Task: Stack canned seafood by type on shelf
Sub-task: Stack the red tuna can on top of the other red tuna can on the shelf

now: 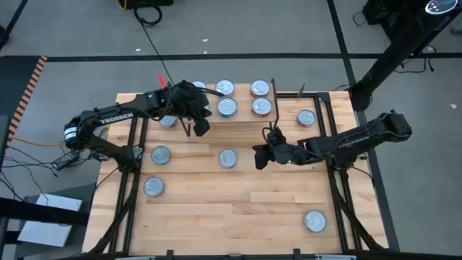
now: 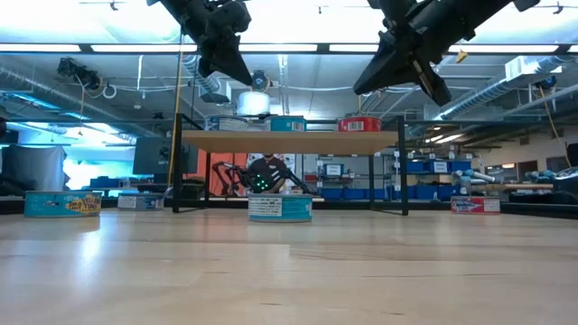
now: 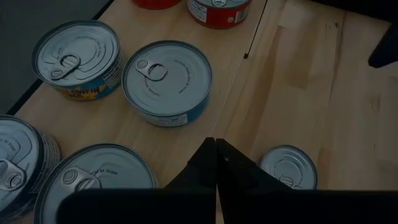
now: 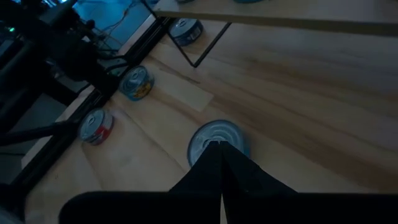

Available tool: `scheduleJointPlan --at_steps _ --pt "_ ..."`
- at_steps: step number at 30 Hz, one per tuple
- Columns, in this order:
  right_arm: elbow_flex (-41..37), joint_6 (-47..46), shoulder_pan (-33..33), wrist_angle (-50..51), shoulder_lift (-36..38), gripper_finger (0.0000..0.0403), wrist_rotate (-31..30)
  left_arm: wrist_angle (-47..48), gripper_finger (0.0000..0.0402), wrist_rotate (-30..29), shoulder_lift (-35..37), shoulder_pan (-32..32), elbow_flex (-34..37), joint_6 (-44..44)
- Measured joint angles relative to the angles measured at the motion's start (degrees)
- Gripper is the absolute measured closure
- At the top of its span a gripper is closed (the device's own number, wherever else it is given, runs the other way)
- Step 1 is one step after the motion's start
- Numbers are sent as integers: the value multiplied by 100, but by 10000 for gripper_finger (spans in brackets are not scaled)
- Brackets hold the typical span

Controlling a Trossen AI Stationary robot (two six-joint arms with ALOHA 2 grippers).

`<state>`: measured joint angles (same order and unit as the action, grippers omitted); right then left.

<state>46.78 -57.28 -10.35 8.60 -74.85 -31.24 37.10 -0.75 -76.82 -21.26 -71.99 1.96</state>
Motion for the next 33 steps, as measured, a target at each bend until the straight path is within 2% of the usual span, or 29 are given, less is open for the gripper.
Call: scheduleJointPlan --at_steps 19,24,31,33 --pt "0 354 276 -2 0 396 81 -131 401 -20 -53 0 0 -20" --pt "0 1000 190 -329 0 396 76 -277 401 -15 -105 139 9 0" --pt "0 1355 145 -734 0 396 -2 -2174 397 -3 -193 468 416 159" --pt "0 1632 131 -802 0 396 114 -2318 396 5 -195 578 455 162"
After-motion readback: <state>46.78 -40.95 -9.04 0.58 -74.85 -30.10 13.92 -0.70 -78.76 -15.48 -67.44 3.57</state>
